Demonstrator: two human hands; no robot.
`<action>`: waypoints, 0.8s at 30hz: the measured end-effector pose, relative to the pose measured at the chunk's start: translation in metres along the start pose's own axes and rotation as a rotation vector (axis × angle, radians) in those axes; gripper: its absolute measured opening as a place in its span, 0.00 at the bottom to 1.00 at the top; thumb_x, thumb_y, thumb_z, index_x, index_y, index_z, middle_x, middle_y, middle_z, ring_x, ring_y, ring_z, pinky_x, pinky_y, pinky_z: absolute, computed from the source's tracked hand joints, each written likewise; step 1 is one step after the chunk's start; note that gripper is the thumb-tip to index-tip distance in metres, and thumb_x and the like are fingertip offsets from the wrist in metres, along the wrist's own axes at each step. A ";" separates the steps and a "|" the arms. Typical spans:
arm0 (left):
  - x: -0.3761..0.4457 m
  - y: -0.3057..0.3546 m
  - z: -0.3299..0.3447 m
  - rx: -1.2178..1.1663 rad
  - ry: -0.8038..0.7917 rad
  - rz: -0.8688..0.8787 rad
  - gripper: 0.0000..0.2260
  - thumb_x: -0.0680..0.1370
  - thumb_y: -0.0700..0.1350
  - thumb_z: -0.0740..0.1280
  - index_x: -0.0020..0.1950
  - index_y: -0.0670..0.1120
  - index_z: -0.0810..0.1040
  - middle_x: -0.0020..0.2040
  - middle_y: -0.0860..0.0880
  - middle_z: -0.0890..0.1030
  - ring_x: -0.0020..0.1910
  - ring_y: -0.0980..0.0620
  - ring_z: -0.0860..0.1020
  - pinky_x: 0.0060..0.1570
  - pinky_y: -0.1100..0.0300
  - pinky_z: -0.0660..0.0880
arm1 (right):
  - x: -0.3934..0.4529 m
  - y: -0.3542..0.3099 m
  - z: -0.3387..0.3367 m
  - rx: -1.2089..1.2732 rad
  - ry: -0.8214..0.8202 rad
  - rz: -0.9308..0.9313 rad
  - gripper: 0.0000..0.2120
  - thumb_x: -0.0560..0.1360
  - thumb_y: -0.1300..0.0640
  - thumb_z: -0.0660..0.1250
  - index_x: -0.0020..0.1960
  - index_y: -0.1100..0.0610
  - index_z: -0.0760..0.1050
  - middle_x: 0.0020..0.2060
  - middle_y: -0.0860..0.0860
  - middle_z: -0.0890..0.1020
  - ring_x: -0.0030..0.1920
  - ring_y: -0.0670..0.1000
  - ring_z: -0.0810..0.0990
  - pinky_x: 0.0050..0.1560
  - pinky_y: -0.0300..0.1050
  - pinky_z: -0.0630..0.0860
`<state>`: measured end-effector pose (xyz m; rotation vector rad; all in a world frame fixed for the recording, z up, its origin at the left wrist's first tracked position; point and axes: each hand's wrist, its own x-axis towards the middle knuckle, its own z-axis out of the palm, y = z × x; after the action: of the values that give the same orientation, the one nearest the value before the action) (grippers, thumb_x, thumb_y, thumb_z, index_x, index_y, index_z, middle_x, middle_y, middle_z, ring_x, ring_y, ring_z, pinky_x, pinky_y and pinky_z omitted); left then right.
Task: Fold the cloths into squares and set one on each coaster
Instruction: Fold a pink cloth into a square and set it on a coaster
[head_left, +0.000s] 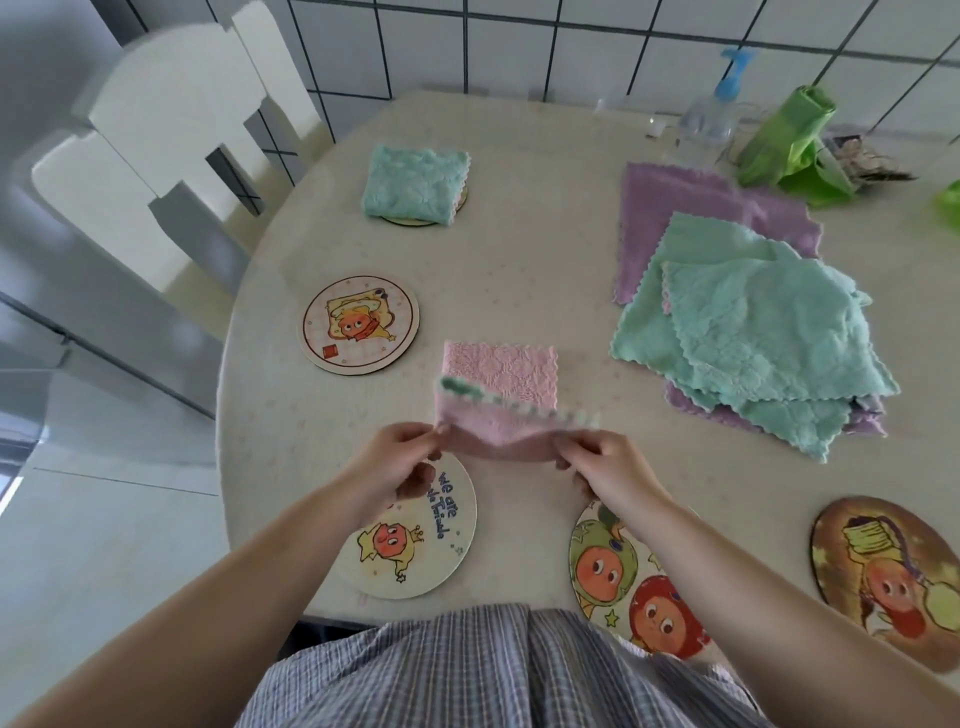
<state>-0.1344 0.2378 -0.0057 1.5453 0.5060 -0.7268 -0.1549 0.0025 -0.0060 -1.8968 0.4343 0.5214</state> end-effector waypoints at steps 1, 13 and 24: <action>0.005 0.005 0.001 0.004 0.012 0.007 0.10 0.76 0.49 0.66 0.41 0.43 0.76 0.29 0.50 0.71 0.25 0.55 0.70 0.23 0.65 0.70 | 0.006 -0.004 -0.001 0.020 0.008 0.004 0.11 0.76 0.52 0.64 0.41 0.58 0.79 0.29 0.54 0.76 0.25 0.48 0.70 0.28 0.40 0.66; 0.045 0.016 -0.004 0.501 0.139 0.227 0.10 0.77 0.50 0.64 0.52 0.45 0.72 0.42 0.49 0.78 0.39 0.50 0.78 0.40 0.56 0.78 | 0.049 -0.007 0.002 -0.214 0.085 0.035 0.18 0.74 0.45 0.63 0.49 0.61 0.77 0.33 0.48 0.77 0.32 0.46 0.72 0.33 0.41 0.65; 0.062 0.006 0.002 0.503 0.109 0.580 0.21 0.76 0.39 0.66 0.68 0.45 0.70 0.56 0.54 0.70 0.53 0.54 0.74 0.57 0.57 0.75 | 0.050 -0.011 0.011 -0.284 0.162 -0.302 0.22 0.74 0.63 0.64 0.67 0.50 0.70 0.51 0.46 0.75 0.45 0.49 0.76 0.45 0.37 0.72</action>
<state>-0.0873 0.2285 -0.0454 2.0791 -0.0743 -0.3255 -0.1090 0.0143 -0.0284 -2.2401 0.1764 0.2372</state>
